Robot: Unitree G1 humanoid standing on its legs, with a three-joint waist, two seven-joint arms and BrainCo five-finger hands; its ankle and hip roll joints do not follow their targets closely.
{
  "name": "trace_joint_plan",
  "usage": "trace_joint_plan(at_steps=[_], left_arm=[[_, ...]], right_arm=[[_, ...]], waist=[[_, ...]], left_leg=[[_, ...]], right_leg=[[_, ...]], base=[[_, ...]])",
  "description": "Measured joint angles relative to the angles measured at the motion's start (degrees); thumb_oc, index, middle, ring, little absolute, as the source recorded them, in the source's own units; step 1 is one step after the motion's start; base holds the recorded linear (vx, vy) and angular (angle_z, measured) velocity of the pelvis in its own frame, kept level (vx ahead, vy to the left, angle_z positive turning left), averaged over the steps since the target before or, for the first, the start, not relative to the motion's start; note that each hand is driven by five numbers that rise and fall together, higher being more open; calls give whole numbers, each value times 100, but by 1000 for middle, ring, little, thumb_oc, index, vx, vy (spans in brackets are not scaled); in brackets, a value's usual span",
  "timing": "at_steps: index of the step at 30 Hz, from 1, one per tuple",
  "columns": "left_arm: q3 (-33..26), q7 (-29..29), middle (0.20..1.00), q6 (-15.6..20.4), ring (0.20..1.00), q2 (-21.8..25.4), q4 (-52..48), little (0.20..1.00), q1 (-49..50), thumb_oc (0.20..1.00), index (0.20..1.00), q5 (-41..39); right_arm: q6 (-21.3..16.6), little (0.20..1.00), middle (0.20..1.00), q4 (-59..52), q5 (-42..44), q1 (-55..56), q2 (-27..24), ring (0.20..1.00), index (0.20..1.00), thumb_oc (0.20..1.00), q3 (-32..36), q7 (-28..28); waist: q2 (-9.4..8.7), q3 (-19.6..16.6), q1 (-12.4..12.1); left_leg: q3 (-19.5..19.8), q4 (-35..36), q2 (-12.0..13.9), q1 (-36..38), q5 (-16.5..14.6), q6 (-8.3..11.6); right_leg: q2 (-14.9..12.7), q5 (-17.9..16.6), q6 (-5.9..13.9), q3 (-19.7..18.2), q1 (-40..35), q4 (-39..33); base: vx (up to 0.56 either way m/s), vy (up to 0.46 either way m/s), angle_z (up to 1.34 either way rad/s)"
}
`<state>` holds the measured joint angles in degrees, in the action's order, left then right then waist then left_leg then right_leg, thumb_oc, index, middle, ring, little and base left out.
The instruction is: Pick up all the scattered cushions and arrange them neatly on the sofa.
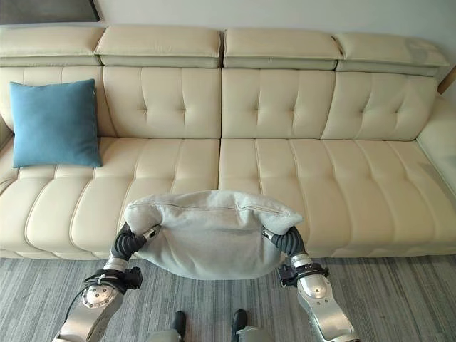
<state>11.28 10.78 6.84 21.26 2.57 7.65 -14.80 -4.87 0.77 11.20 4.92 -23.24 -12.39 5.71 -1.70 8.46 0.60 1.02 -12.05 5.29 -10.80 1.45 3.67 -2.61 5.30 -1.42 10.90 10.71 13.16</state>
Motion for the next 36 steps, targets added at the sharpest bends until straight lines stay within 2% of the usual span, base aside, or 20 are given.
trace_joint_plan(at_steps=[4, 7, 10, 11, 12, 13, 14, 16, 17, 18, 19, 20, 22, 24, 25, 27, 28, 30, 33, 36], left_arm=[[133, -92, 200, -11, 200, -51, 28, 200, -43, 200, 200, 6], [210, -156, 200, -22, 200, -50, 88, 200, -128, 200, 200, 15], [134, -165, 200, -104, 200, -57, 114, 200, -74, 200, 200, 15], [129, -173, 200, -105, 200, -62, 115, 200, -50, 200, 200, 15], [115, -189, 200, -119, 200, -52, 102, 200, 13, 200, 200, 21], [105, -193, 200, -119, 200, -46, 90, 200, 32, 200, 200, 20], [63, -203, 200, -117, 200, 27, -28, 200, 165, 200, 200, 20], [18, -208, 200, -114, 200, 131, -207, 200, 293, 200, 200, 20], [-4, -207, 200, -118, 200, 243, -275, 200, 283, 200, 200, 18], [-82, -204, 200, -82, 200, 228, -218, 200, 284, 200, 200, 17], [-94, -178, 200, -130, 200, 160, -182, 200, 329, 200, 200, 18], [-159, -178, 200, -127, 200, 191, -199, 200, 363, 200, 200, 16], [-307, -169, 200, -124, 200, 304, -198, 200, 330, 200, 200, 17], [-371, -157, 200, -122, 200, 303, -180, 200, 331, 200, 200, 18], [-373, -175, 200, -118, 200, 324, -183, 200, 334, 200, 200, 20], [-413, -168, 200, -94, 200, 183, -79, 200, 310, 200, 200, 17], [-414, -197, 200, -99, 200, 146, 23, 200, 311, 200, 200, 19], [-453, -193, 200, -98, 200, -5, 154, 200, 321, 200, 200, 19], [-408, -202, 200, -101, 200, -61, 237, 200, 288, 200, 200, 20], [-355, -231, 200, -81, 200, -57, 184, 200, 445, 200, 200, 19]], right_arm=[[7, 200, 200, 1, 0, 52, -117, 200, 200, 200, 135, 2], [26, 200, 200, -24, -1, -39, -116, 200, 200, 200, 237, 98], [78, 200, 200, -89, -6, 22, -51, 200, 200, 200, 186, 98], [92, 200, 200, -137, -6, 54, -71, 200, 200, 200, 180, 90], [96, 200, 200, -146, -6, 107, -35, 200, 200, 200, 180, 86], [97, 200, 200, -133, -6, 114, -16, 200, 200, 200, 180, 77], [97, 200, 200, -140, -5, 243, 94, 200, 200, 200, 176, 2], [96, 200, 200, -201, -5, 270, 128, 200, 200, 200, 165, -40], [103, 200, 200, -251, -8, 265, 241, 200, 200, 200, 180, -60], [100, 200, 200, -228, -10, 155, 267, 200, 200, 200, 167, -105], [118, 200, 200, -207, -31, 129, 272, 200, 200, 200, 137, -125], [126, 200, 200, -258, -63, 135, 263, 200, 200, 200, 97, -148], [142, 200, 200, -311, -113, 143, 335, 200, 200, 200, -42, -184], [146, 200, 200, -310, -113, 146, 384, 200, 200, 200, -64, -238], [157, 200, 200, -309, -113, 156, 373, 200, 200, 200, -64, -246], [155, 200, 200, -262, -110, 86, 349, 200, 200, 200, -81, -278], [161, 200, 200, -243, -109, 72, 302, 200, 200, 200, -107, -273], [162, 200, 200, -218, -110, 69, 281, 200, 200, 200, -127, -341], [166, 200, 200, -172, -108, 147, 269, 200, 200, 200, -106, -343], [166, 200, 200, -94, -104, 209, 244, 200, 200, 200, -86, -384]], waist=[[62, 38, 25], [60, 80, -98], [88, 86, -357], [176, 95, -396], [227, 104, -386], [211, 95, -386], [42, -7, -391], [-105, -107, -383], [-315, -117, -388], [-322, -79, -524], [-160, -120, -553], [-155, -121, -568], [-201, -109, -540], [-167, -85, -523], [-136, -60, -438], [-114, -1, -268], [-112, 80, -209], [-97, 89, -139], [-179, 88, 1], [-169, 71, -23]], left_leg=[[-175, 203, -368, -254, -153, -14], [-509, 87, -911, -859, -206, 53], [-481, 363, -710, -945, -172, 88], [-580, 458, -583, -805, -192, 12], [-785, 488, -578, -615, -141, -92], [-803, 492, -592, -580, -141, -92], [-890, 572, -755, -379, -139, -96], [-1352, 568, -760, -375, -14, -159], [-1452, 396, -917, -403, -67, -296], [-1310, 67, -922, -435, -330, -626], [-1448, 169, -813, -383, -169, -802], [-1474, 280, -849, -299, -240, -815], [-1692, 426, -863, -107, -226, -883], [-1703, 621, -861, 41, -229, -892], [-1734, 755, -869, 155, -13, -1052], [-1644, 827, -851, 245, -184, -1111], [-1743, 935, -871, 421, -130, -1012], [-1672, 998, -895, 562, -284, -958], [-1279, 1017, -993, 757, -338, -761], [-933, 1108, -830, 1096, -356, -480]], right_leg=[[-84, 6, -34, 12, 170, 65], [-101, -118, -214, -327, 349, -201], [-55, -191, -177, -517, 323, -349], [-31, -166, -38, -527, 220, -354], [-1, 216, 264, -643, 214, 307], [-14, 319, 313, -644, 233, 548], [-109, 803, 424, -667, 119, 1394], [-97, 1076, 489, -656, -159, 1406], [-264, 1210, 294, -742, -326, 1013], [-306, 1317, 348, -846, -340, 1007], [-272, 1366, 429, -798, -291, 1010], [-380, 1354, 526, -865, -150, 1184], [-602, 873, 812, -987, 201, 1864], [-685, 863, 846, -849, 450, 1778], [-686, 702, 858, -748, 461, 1160], [-663, 483, 868, -550, 773, 736], [-693, -64, 948, -447, 916, 55], [-639, -631, 1053, -455, 912, -750], [-646, -964, 948, -619, 763, -1107], [-492, -1563, 536, -478, 368, -1132]], base=[[120, 45, 15], [193, 55, -12], [305, 114, -65], [408, 189, -58], [408, 189, -30], [191, 96, -4], [242, 176, 10], [282, 231, 17], [67, 95, -15], [44, 71, -39], [49, 73, -58], [68, 78, -35], [158, 75, -36], [184, 9, -39], [173, -21, -14], [294, -100, -7], [345, -148, -14], [389, -214, 6], [240, -161, 59], [290, -279, 64]])
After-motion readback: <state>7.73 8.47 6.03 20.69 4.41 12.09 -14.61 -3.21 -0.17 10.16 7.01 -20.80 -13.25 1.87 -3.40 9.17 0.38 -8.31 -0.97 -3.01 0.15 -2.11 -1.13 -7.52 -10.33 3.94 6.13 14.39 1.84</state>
